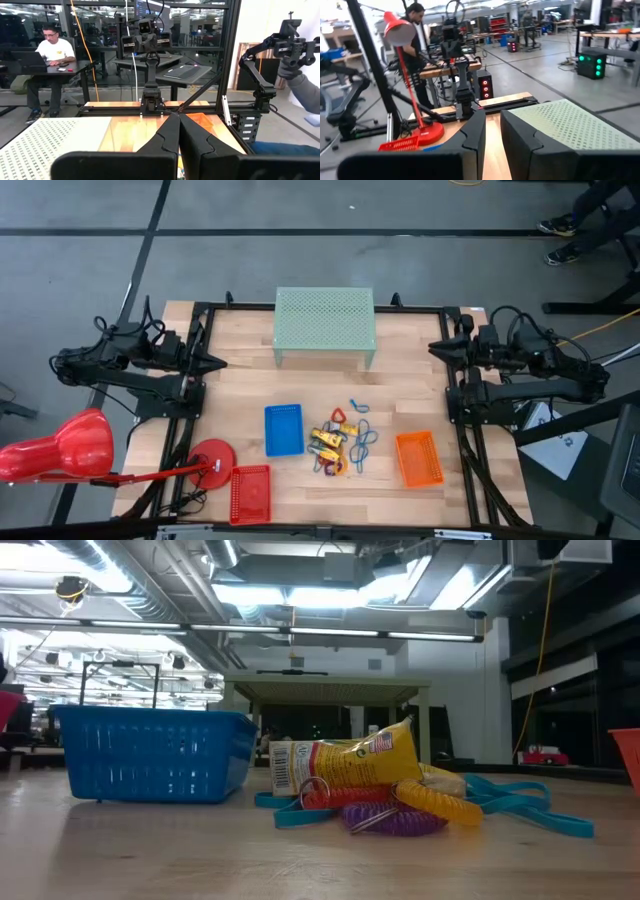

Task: Pick & Place Office Desk Supplies
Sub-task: Put the top yellow box of crayons into the blue bin

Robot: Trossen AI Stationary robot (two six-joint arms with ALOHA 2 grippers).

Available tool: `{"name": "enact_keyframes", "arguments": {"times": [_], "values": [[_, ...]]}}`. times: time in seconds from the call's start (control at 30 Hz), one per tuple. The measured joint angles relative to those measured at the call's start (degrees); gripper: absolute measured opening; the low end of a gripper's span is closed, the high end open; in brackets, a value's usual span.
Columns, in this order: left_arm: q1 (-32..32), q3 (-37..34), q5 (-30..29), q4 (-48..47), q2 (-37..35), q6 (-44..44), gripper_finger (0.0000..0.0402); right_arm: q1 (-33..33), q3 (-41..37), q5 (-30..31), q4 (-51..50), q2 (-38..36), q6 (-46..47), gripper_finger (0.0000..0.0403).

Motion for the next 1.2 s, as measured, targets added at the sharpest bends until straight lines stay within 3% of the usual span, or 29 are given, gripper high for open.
{"name": "enact_keyframes", "arguments": {"times": [0.27, 0.43, 0.67, 0.83, 1.0, 1.2], "values": [[0.0, 0.0, -2.7, 10.1, 0.1, -1.0, 0.0004, 0.0, 0.0, 5.7, 1.7, 2.8, 1.4, 0.0061], [0.0, 0.0, -2.5, 17.1, -0.3, -3.2, 0.0004, 0.0, 0.0, 0.6, 10.4, 6.0, 0.9, 0.0061], [0.0, 0.0, -3.0, 16.0, -1.1, -8.1, 0.0004, 0.0, 0.0, -3.6, 17.6, 10.0, -4.2, 0.0061], [0.0, 0.0, -4.3, 15.8, -1.1, -8.1, 0.0004, 0.0, 0.0, -3.2, 17.4, 12.1, -4.9, 0.0061], [0.0, 0.0, -8.5, 15.8, -0.9, 0.0, 0.0004, 0.0, 0.0, 0.5, 17.4, 13.9, -4.6, 0.0061], [0.0, 0.0, -5.5, 12.0, -0.6, -6.9, 0.0002, 0.0, 0.0, 0.9, 18.7, 16.0, -7.0, 0.0061]]}}
